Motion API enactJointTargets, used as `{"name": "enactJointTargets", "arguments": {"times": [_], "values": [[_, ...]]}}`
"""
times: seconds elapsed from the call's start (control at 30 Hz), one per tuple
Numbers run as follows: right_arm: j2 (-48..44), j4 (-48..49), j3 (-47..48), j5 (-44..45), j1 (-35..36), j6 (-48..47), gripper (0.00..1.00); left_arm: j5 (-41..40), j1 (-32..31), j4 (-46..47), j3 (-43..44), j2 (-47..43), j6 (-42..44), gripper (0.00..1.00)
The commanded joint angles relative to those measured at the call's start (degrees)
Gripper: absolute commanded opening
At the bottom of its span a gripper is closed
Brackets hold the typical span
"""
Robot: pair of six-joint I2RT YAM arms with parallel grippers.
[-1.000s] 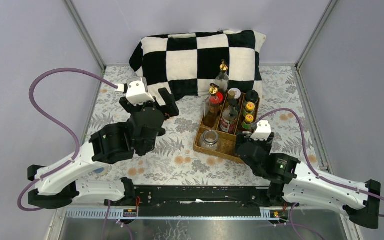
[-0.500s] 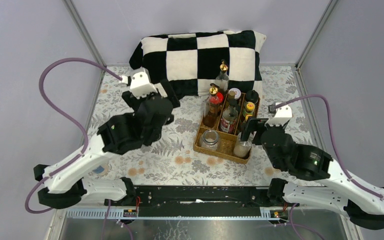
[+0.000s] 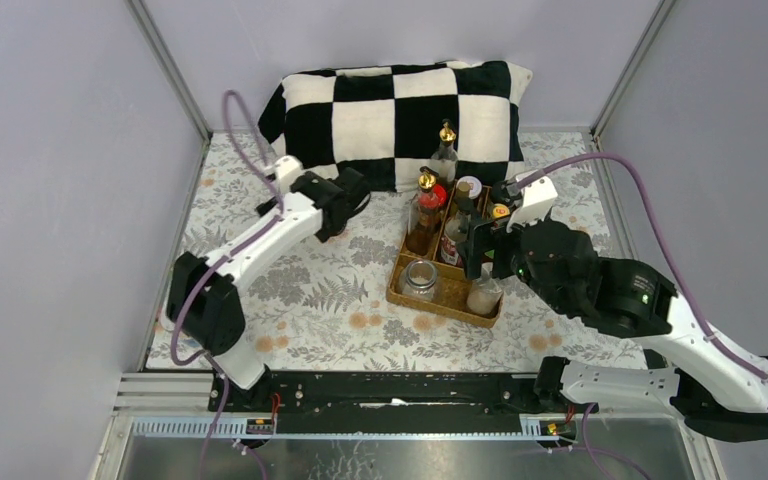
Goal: Organize the condiment bottles
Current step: Place the bottle in the storage box.
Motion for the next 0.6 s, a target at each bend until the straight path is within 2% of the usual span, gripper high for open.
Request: {"name": "enactJointTargets", "arguments": {"times": [0.0,0.13,0.23,0.4,0.57], "values": [[0.75,-1.02,3.01,-5.65,-0.14,-3.55,0.91,-1.16,2.04,-13.84,-6.26,-7.66,-26.38,0.99],[1.76,0.00,2.02,-8.86,-0.14,-4.30,0.91,2.57,2.30,-14.06,-17.78,-13.60,-38.80,0.99],[1.17,0.85,0.62,-11.57,-0.18,-3.77,0.91,4.08,2.84,-14.00,-24.62,-17.74,-43.70,0.99],[-0.13,0.99,-1.57,-14.60,-0.14,-2.55,0.91,5.47,6.26,-14.01,-33.09,-21.90,-46.29,0.99],[-0.92,0.63,-2.07,-16.27,-0.18,-1.91,0.90,2.17,11.29,-13.91,-33.80,-25.50,-41.35,0.99]]}}
